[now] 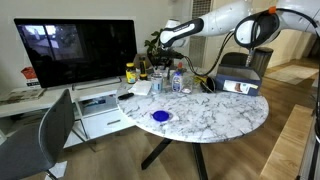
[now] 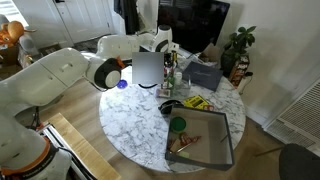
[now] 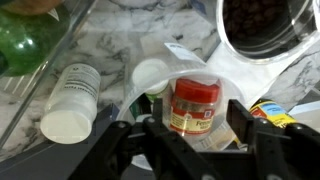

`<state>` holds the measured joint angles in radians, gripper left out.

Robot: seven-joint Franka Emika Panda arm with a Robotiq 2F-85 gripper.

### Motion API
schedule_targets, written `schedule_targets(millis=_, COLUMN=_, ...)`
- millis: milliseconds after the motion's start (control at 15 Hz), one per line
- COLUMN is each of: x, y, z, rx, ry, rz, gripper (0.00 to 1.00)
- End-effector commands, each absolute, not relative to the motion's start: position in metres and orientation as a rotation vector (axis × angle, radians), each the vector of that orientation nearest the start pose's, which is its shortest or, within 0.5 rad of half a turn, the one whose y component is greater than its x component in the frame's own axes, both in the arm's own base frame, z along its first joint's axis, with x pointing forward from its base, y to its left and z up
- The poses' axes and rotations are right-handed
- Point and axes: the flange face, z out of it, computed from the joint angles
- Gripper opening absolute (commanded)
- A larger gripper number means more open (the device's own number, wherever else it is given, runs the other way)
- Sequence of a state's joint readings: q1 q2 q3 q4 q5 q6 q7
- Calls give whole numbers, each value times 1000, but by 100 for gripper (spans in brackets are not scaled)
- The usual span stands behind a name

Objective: Pick up the glue stick from the clear cup and put it in the clear container

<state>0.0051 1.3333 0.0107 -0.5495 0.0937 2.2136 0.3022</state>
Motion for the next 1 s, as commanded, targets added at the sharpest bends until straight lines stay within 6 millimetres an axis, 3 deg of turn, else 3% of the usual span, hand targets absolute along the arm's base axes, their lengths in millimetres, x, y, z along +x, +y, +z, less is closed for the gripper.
schedule_targets(millis=0, x=838, y=8, z=204, rx=-2891, ry=509, rz=-534, gripper=63)
schedule_targets(millis=133, x=839, y=7, z=198, rx=-2885, ry=509, rz=-564, gripper=59)
schedule_targets(millis=400, x=838, y=5, z=183, rx=-2881, ry=504, rz=-611, gripper=61)
schedule_targets(millis=533, x=839, y=5, z=181, rx=-2874, ry=502, rz=-634, gripper=48)
schedule_targets(millis=600, x=839, y=5, z=182, rx=-2873, ry=504, rz=-644, gripper=32)
schedule_targets(millis=733, x=840, y=5, z=187, rx=-2879, ry=501, rz=-655, gripper=26)
schedule_targets(millis=933, x=841, y=6, z=201, rx=-2905, ry=507, rz=-646, gripper=24)
